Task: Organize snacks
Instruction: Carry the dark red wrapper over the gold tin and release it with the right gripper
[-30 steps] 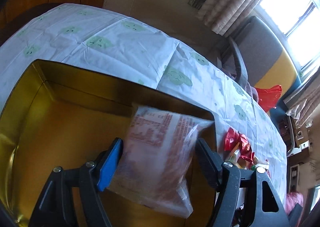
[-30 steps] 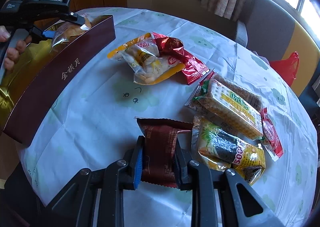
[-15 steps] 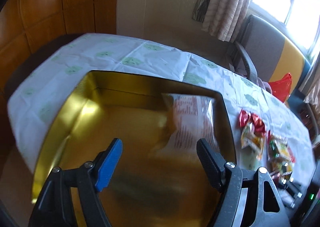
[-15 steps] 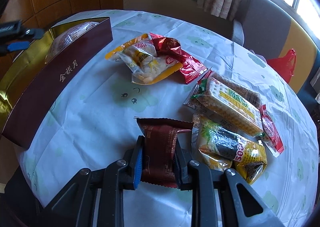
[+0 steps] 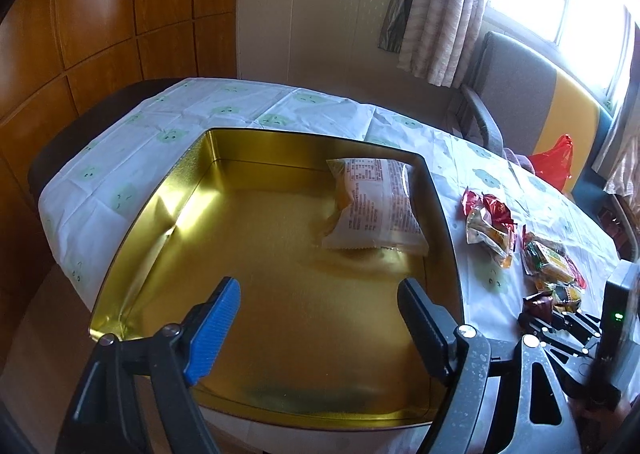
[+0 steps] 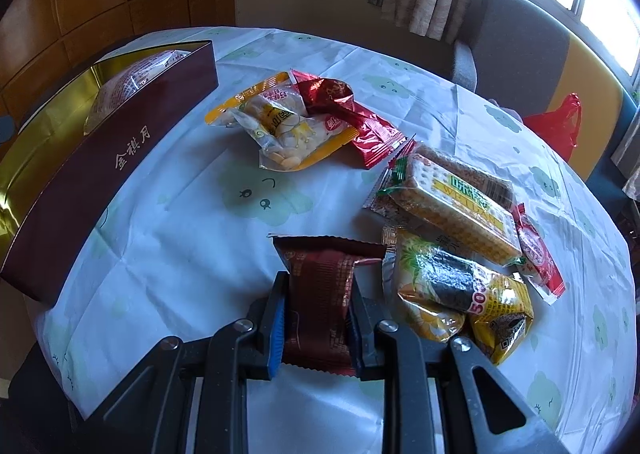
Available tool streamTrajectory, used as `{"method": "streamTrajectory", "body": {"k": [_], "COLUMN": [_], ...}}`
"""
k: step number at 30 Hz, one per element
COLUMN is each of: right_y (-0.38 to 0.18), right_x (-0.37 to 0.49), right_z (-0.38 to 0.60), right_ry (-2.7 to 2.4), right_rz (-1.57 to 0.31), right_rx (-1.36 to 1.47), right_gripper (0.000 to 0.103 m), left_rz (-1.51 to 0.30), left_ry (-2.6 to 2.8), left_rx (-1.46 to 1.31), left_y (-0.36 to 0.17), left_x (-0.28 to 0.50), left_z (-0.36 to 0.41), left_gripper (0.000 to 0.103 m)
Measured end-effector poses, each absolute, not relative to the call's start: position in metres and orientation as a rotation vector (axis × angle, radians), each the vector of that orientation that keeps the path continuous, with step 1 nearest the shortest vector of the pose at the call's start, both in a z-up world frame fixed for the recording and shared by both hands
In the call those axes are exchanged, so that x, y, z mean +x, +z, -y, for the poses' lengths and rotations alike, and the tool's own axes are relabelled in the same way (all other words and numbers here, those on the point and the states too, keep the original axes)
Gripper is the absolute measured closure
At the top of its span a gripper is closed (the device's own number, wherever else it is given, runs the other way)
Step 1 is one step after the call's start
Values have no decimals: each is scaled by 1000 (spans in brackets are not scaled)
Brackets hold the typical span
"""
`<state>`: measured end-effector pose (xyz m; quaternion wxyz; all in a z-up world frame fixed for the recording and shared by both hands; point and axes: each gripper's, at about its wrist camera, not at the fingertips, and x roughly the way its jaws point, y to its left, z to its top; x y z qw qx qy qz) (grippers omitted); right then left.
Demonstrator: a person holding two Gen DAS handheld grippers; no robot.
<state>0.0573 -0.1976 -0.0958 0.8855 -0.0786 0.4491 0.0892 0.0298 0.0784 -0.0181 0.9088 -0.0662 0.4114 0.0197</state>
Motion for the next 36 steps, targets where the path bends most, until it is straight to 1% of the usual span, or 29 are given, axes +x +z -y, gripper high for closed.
{"method": "streamTrajectory", "body": {"k": [17, 25, 36], "right_y": [-91, -63, -38], "right_x": [50, 40, 23], "right_z": [192, 173, 150], "right_ry": [184, 225, 325], "right_rz": [-949, -877, -823], "right_rx": [-109, -107, -70], "right_gripper": [80, 80, 80], "left_rz": [-827, -817, -811], "left_ry": [59, 69, 78], "left_rx": [-150, -151, -144], "left_y": [-15, -14, -15], "left_x": [21, 21, 22], "left_z": [-87, -91, -91], "left_gripper": [21, 21, 21]}}
